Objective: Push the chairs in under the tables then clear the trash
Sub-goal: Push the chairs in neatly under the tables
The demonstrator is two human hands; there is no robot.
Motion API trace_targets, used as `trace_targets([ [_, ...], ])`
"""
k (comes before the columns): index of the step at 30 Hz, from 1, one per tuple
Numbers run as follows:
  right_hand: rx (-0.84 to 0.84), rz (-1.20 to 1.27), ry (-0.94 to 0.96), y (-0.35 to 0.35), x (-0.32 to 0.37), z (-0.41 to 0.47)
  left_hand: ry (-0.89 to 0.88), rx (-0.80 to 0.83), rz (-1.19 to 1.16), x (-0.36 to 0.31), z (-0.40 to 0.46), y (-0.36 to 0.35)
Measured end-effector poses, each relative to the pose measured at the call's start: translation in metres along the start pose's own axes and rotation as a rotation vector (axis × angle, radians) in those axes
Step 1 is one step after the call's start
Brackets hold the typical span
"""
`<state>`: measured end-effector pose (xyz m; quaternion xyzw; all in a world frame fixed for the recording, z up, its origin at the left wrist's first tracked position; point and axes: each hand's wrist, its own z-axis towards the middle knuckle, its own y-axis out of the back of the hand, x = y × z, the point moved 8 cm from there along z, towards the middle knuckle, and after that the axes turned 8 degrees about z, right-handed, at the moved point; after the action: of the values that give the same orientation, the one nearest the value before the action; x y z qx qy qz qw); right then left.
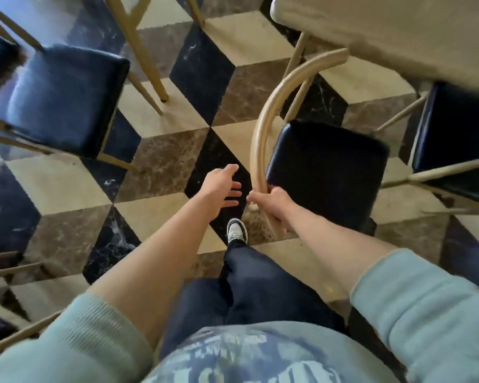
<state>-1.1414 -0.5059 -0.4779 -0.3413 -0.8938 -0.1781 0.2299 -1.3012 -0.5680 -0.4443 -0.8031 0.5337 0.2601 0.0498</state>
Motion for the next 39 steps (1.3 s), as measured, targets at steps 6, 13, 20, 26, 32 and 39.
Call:
trace_targets([
  [6, -0.093, 0.102, 0.049, -0.006, 0.005, -0.01, -0.008, 0.072, 0.171, -0.044, 0.024, -0.005],
  [13, -0.14, 0.073, -0.107, -0.007, 0.0, -0.012, -0.093, 0.16, 0.403, -0.094, 0.059, -0.01],
  [20, -0.056, 0.109, -0.263, -0.01, -0.008, -0.013, -0.227, 0.262, 0.684, -0.169, 0.082, -0.044],
  [26, 0.159, 0.153, -0.344, -0.014, -0.016, -0.012, -0.335, 0.209, 0.754, -0.236, 0.095, -0.083],
  [32, 0.333, 0.262, -0.387, -0.017, -0.015, -0.012, -0.499, 0.101, 0.892, -0.293, 0.115, -0.14],
  [39, 0.121, 0.212, -0.324, -0.01, -0.016, -0.004, -0.428, 0.192, 1.09, -0.314, 0.14, -0.196],
])
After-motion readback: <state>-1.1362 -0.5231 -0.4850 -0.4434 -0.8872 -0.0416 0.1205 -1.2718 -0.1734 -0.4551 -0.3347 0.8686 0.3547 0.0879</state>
